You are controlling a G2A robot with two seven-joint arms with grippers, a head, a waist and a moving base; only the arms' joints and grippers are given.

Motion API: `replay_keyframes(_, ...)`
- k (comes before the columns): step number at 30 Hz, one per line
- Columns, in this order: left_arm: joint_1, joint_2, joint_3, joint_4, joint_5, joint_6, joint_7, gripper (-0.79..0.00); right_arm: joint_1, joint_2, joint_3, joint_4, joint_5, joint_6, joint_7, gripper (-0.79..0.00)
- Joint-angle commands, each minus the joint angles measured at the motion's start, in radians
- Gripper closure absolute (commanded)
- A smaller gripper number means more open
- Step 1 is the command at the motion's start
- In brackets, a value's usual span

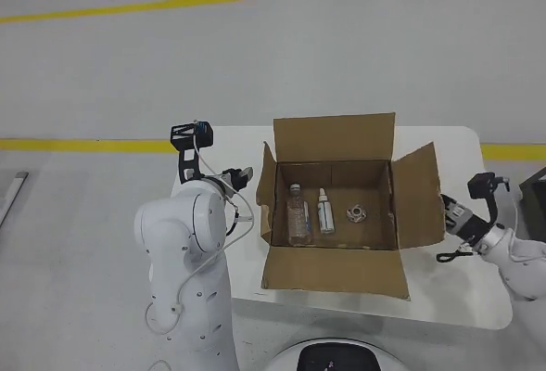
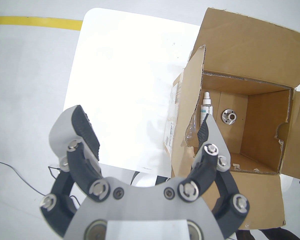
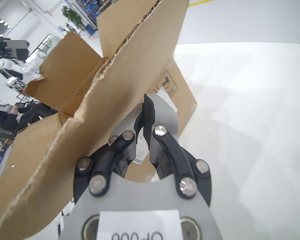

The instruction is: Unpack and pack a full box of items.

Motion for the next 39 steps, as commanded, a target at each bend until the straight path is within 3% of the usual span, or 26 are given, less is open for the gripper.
replay_keyframes(1, 0.0, 0.0, 0.0, 0.0, 0.0, 0.0, 0.0, -0.785, 0.002, 0.0, -0.003, -0.02, 0.014, -0.013, 0.006, 0.0)
replay_keyframes(8, 0.0, 0.0, 0.0, 0.0, 0.0, 0.0, 0.0, -0.785, 0.008, 0.001, -0.049, -0.142, 0.013, -0.035, 0.067, 0.0)
replay_keyframes(15, 0.014, 0.001, 0.001, 0.002, -0.013, -0.008, 0.03, -0.785, 0.054, -0.004, -0.123, -0.144, -0.08, 0.072, 0.14, 0.0)
replay_keyframes(17, 0.042, 0.005, 0.006, -0.007, -0.025, -0.048, 0.088, -0.326, 0.064, -0.006, -0.139, -0.14, -0.095, 0.112, 0.153, 0.0)
replay_keyframes(18, 0.058, 0.007, 0.01, -0.012, -0.028, -0.076, 0.109, -0.009, 0.069, -0.006, -0.144, -0.141, -0.101, 0.125, 0.157, 0.0)
replay_keyframes(24, 0.124, 0.023, 0.024, -0.032, 0.0, -0.212, 0.178, 0.0, 0.088, -0.008, -0.165, -0.143, -0.125, 0.187, 0.182, 0.0)
replay_keyframes(28, 0.168, 0.042, 0.042, -0.042, 0.12, -0.368, 0.268, 0.0, 0.092, -0.008, -0.173, -0.146, -0.134, 0.201, 0.188, 0.0)
replay_keyframes(33, 0.214, 0.069, 0.045, -0.047, 0.306, -0.497, 0.416, 0.0, 0.091, -0.007, -0.164, -0.15, -0.121, 0.205, 0.182, 0.0)
replay_keyframes(39, 0.26, 0.085, 0.042, 0.005, 0.353, -0.536, 0.555, 0.0, 0.085, -0.005, -0.154, -0.16, -0.122, 0.214, 0.178, 0.0)
